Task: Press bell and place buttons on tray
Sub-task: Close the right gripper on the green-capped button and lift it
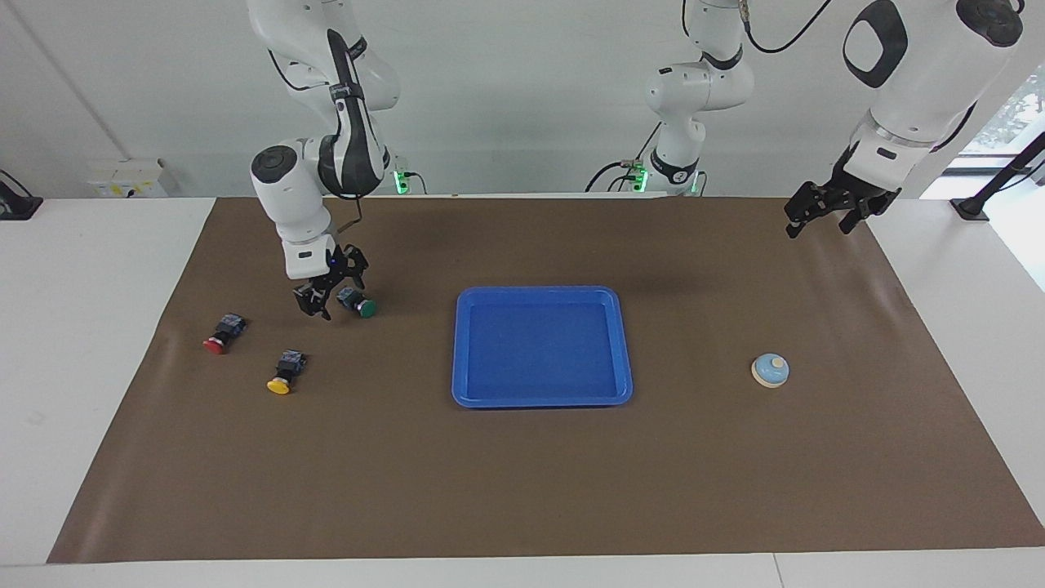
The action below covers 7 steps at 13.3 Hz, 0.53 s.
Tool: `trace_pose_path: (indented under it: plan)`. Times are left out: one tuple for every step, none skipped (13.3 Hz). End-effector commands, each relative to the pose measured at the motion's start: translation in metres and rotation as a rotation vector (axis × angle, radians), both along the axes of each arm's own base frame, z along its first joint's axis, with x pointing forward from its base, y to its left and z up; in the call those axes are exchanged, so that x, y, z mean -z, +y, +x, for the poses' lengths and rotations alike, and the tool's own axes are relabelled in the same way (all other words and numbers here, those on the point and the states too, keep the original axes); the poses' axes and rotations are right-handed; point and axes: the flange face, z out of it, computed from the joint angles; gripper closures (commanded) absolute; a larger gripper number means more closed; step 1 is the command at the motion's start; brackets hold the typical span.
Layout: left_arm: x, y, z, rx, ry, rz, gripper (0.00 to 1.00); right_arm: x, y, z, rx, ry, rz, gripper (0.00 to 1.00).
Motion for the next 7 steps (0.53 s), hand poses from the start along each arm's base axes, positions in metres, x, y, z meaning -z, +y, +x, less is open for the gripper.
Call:
trace_pose_path:
  plan:
    - [-0.005, 0.001, -0.001, -0.004, 0.001, -0.011, 0.00, 0.006, 0.003, -0.003, -0.014, -0.008, 0.015, 0.00]
    - [-0.005, 0.001, -0.001, -0.004, 0.001, -0.011, 0.00, 0.008, 0.003, -0.005, -0.014, -0.002, 0.015, 0.00]
    - [-0.005, 0.001, -0.001, -0.004, 0.001, -0.011, 0.00, 0.009, 0.003, -0.007, -0.015, -0.001, 0.014, 0.00]
    - [-0.005, 0.001, -0.001, -0.004, 0.001, -0.011, 0.00, 0.012, 0.003, -0.011, -0.017, 0.010, 0.013, 0.00]
    - [-0.005, 0.001, -0.001, -0.004, 0.001, -0.011, 0.00, 0.013, 0.003, -0.014, -0.020, 0.016, 0.012, 0.00]
    - [-0.005, 0.001, -0.001, -0.004, 0.001, -0.011, 0.00, 0.017, 0.003, -0.017, -0.020, 0.025, 0.011, 0.00]
    - [-0.005, 0.001, -0.001, -0.004, 0.001, -0.011, 0.00, 0.016, 0.002, -0.018, -0.023, 0.029, 0.011, 0.00]
